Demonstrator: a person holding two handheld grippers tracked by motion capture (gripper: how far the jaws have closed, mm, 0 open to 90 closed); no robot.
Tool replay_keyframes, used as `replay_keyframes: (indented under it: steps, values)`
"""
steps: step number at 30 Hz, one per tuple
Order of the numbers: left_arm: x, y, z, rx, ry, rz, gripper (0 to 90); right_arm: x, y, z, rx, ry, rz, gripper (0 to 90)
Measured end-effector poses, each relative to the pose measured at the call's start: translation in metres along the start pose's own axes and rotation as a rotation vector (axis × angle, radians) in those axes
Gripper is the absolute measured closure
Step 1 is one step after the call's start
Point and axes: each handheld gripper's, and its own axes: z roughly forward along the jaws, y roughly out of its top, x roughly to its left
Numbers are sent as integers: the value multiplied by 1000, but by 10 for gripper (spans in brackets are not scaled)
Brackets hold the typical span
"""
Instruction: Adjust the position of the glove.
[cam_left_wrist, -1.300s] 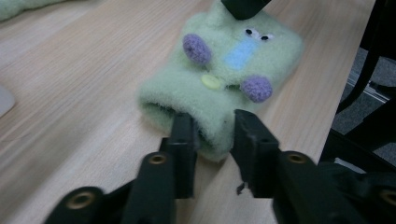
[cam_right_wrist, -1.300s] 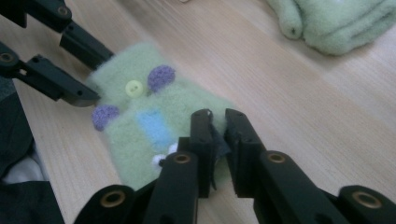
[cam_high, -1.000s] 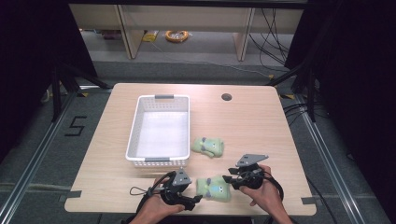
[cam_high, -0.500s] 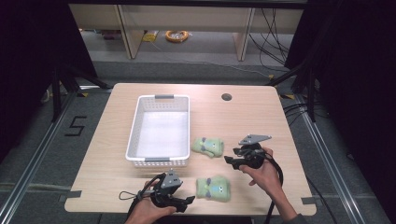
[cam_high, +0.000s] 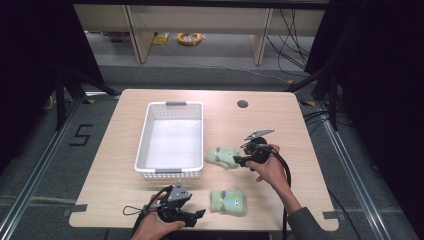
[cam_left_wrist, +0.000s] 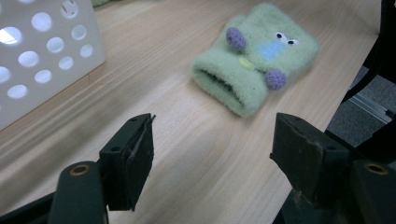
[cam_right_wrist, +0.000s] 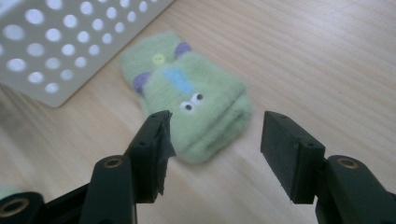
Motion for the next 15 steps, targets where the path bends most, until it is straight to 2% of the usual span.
replay_keyframes:
  steps: [1, 8, 9, 10, 11, 13, 14, 15]
  values:
    - [-1, -1, 1, -9, 2, -26, 290, -1, 3, 1, 18, 1, 3, 438]
    - [1, -1, -1, -6, 0, -5, 286, -6, 17, 21, 56, -16, 22, 435]
    - [1, -1, -1, -10, 0, -11, 286, -7, 19, 23, 54, -20, 13, 437]
    - [1, -2, -1, -12, -2, -37, 286, -7, 20, 25, 52, -18, 17, 437]
    - [2, -1, -1, -10, -2, -19, 286, -7, 21, 26, 56, -21, 16, 439]
    - [1, -1, -1, -16, -7, -30, 286, -7, 23, 29, 56, -32, 2, 451]
    - [1, -2, -1, -14, -8, -30, 286, -6, 24, 30, 64, -34, 21, 455]
    - [1, -2, 0, -7, -6, -41, 286, -7, 25, 32, 77, -29, 15, 457]
